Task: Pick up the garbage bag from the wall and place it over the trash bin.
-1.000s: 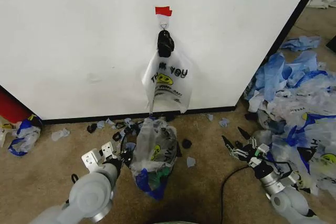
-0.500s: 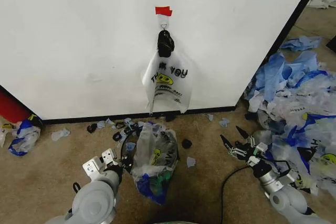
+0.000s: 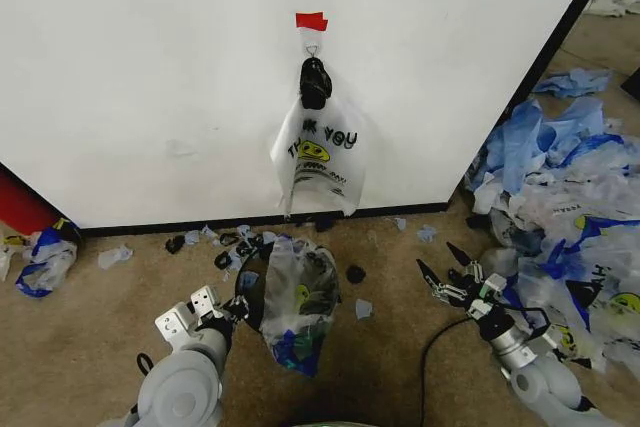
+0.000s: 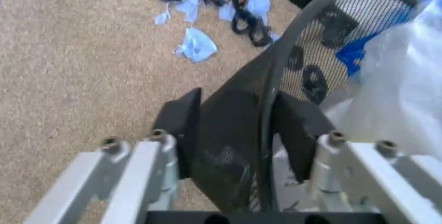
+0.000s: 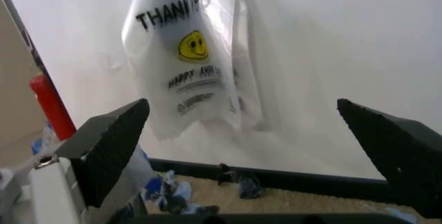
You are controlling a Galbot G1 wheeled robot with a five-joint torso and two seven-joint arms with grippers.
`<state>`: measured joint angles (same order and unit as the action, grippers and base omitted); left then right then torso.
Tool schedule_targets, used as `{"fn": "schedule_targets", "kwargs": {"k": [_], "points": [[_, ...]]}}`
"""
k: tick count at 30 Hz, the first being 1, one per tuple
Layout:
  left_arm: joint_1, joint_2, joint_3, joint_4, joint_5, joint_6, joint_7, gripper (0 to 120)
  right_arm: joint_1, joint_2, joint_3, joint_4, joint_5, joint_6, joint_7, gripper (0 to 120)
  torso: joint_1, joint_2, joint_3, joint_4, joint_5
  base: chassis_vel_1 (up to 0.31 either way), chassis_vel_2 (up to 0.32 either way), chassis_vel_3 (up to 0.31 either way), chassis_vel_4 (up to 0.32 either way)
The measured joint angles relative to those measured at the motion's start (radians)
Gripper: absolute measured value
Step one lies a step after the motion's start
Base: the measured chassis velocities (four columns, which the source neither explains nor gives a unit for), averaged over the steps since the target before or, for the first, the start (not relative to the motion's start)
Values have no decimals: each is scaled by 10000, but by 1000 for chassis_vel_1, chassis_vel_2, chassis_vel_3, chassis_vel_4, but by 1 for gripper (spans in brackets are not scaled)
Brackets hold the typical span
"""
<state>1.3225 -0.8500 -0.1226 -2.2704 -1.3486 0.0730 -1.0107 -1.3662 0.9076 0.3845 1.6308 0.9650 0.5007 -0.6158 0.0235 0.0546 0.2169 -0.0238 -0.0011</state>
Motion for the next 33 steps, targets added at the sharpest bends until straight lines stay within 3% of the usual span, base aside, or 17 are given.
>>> {"fn": "schedule_targets", "kwargs": {"k": [4,7,9,12,14,19,24,28,33], "points": [[93,134,-481,-448,11,112,-18,59,-79,-389,-464,1040,1394,-841,483,100,0,0,0,-1,-2,0,0,0,0],[163,382,-988,-820,55,221,39,69,100,-917,-963,2122,2306,-1391,1548,100,0,0,0,0,2,0,0,0,0],[273,945,-1816,-1147,180,311,712,81,630,-1798,-1648,3679,3576,-2273,4106,100,0,0,0,4,-10,0,0,0,0],[285,1290,-2160,-1071,308,253,1341,88,1030,-2133,-1899,4440,4221,-2878,5478,100,0,0,0,6,4,0,0,0,0],[197,1622,-2338,-661,550,176,1985,97,1485,-2446,-2124,5039,4691,-3652,6433,100,1,0,1,0,-9,0,0,0,0],[-126,1941,-2302,134,872,370,2382,100,2043,-2737,-2362,5724,4982,-4933,8099,100,1,0,1,3,-2,0,0,0,0],[-421,2004,-1861,741,1653,380,2660,100,2459,-3173,-2311,7001,5780,-7077,11156,100,1,0,1,1,-2,0,0,0,0],[-612,1977,-1558,961,1661,380,2661,100,2510,-3260,-2370,7434,5928,-7522,11708,100,0,0,1,3,-3,0,0,0,0],[-976,2088,-1181,1490,1604,316,2743,100,3235,-2927,-3027,7779,6729,-8565,13428,100,1,0,1,-4,0,0,0,0,0]]}}
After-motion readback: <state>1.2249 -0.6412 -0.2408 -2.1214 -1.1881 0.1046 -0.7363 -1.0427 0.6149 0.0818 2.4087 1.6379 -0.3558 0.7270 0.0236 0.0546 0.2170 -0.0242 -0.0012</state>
